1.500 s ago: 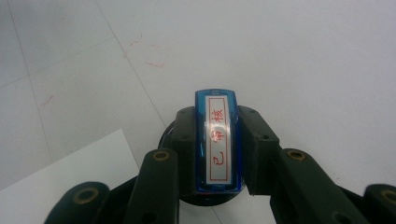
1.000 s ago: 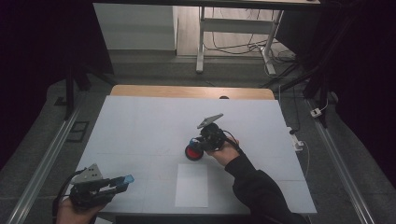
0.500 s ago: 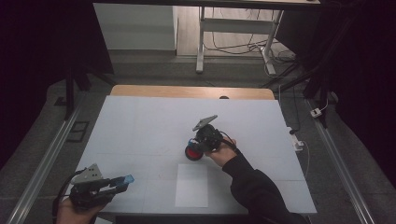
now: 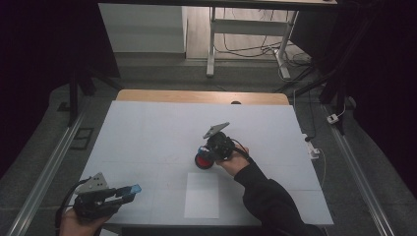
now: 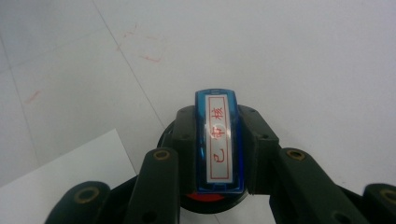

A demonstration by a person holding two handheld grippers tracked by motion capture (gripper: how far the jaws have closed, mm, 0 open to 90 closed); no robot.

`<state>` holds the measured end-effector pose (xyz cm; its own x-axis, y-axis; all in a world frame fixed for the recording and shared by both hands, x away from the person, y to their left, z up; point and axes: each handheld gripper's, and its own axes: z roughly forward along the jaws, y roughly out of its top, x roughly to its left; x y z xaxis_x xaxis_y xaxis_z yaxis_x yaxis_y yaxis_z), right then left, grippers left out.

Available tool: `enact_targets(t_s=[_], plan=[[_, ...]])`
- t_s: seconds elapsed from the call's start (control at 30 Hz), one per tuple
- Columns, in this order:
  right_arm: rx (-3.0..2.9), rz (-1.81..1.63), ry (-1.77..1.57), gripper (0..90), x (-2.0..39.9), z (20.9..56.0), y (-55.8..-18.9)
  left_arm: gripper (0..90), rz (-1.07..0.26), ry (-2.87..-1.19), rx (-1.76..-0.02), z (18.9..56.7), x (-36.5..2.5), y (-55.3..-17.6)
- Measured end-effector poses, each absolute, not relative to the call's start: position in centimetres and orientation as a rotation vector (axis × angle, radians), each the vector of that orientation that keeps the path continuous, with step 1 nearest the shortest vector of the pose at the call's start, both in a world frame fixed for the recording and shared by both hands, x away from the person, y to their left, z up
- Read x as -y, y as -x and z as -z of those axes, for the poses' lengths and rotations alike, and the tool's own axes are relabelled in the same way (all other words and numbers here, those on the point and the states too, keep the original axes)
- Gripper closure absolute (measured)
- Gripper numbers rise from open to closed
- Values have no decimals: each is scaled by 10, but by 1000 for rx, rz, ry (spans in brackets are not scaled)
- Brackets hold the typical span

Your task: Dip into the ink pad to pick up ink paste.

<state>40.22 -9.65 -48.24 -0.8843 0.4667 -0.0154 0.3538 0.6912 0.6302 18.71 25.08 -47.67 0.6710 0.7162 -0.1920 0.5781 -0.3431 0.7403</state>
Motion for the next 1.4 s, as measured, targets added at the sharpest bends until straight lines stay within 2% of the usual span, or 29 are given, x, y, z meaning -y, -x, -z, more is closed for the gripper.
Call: enact_targets(t_s=[0.43, 0.77, 1.4], plan=[[-2730, -1022, -709, 698, 102, 483, -406, 686, -205, -2043, -1002, 477, -252, -187], [-2700, -1073, -675, 698, 104, 470, -402, 687, -200, -2039, -1004, 477, -252, -187], [-2747, -988, -627, 698, 95, 480, -397, 686, -201, -2035, -1008, 477, -253, -187]])
